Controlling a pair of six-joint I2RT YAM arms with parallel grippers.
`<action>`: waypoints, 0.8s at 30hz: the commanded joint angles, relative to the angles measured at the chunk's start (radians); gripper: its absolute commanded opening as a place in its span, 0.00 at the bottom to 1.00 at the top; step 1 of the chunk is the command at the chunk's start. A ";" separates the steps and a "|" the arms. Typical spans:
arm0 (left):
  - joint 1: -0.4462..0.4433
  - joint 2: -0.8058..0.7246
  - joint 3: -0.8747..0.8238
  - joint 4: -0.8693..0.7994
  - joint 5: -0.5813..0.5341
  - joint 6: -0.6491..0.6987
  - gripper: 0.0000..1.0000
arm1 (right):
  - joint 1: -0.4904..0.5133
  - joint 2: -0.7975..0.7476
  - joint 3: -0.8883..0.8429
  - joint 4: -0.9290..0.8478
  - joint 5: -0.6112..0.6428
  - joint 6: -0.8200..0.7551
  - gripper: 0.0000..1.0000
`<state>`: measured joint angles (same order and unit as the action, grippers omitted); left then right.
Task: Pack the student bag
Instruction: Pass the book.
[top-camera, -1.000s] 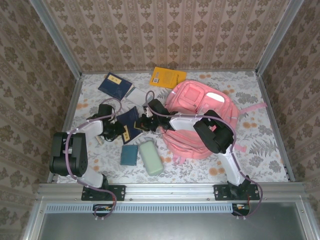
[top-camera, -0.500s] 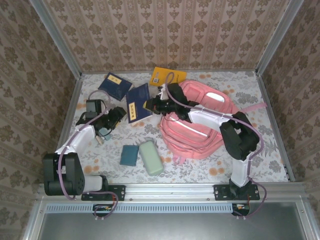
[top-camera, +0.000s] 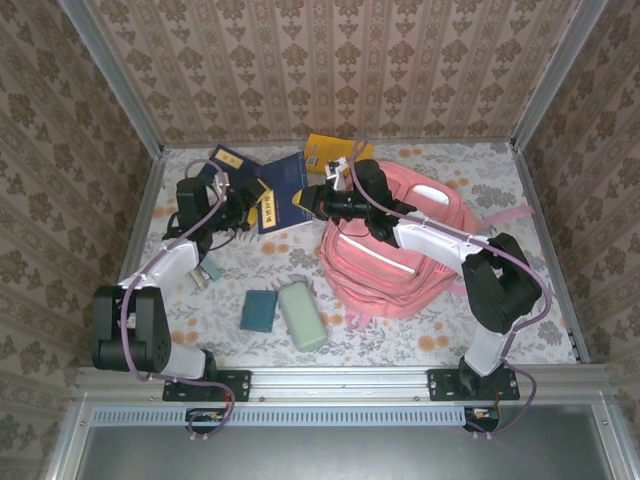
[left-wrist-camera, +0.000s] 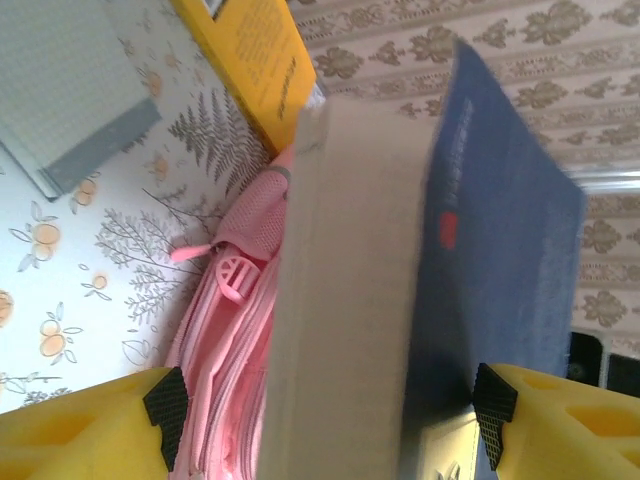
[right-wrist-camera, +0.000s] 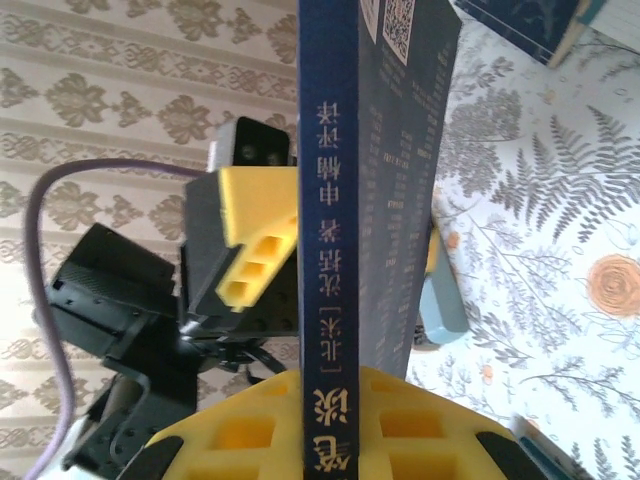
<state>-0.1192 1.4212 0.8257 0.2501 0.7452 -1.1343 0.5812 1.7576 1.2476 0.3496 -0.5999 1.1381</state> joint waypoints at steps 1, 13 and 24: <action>-0.002 0.008 0.015 0.045 0.026 -0.027 0.78 | -0.001 -0.070 -0.015 0.095 -0.025 0.023 0.00; -0.032 0.035 -0.021 0.436 0.100 -0.291 0.50 | -0.014 -0.076 -0.084 0.233 -0.030 0.102 0.00; -0.040 -0.016 -0.029 0.425 0.111 -0.290 0.00 | -0.027 -0.100 -0.124 0.127 -0.012 0.030 0.16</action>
<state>-0.1459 1.4525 0.7986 0.6624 0.8173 -1.4414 0.5514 1.7054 1.1290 0.5045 -0.6060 1.2240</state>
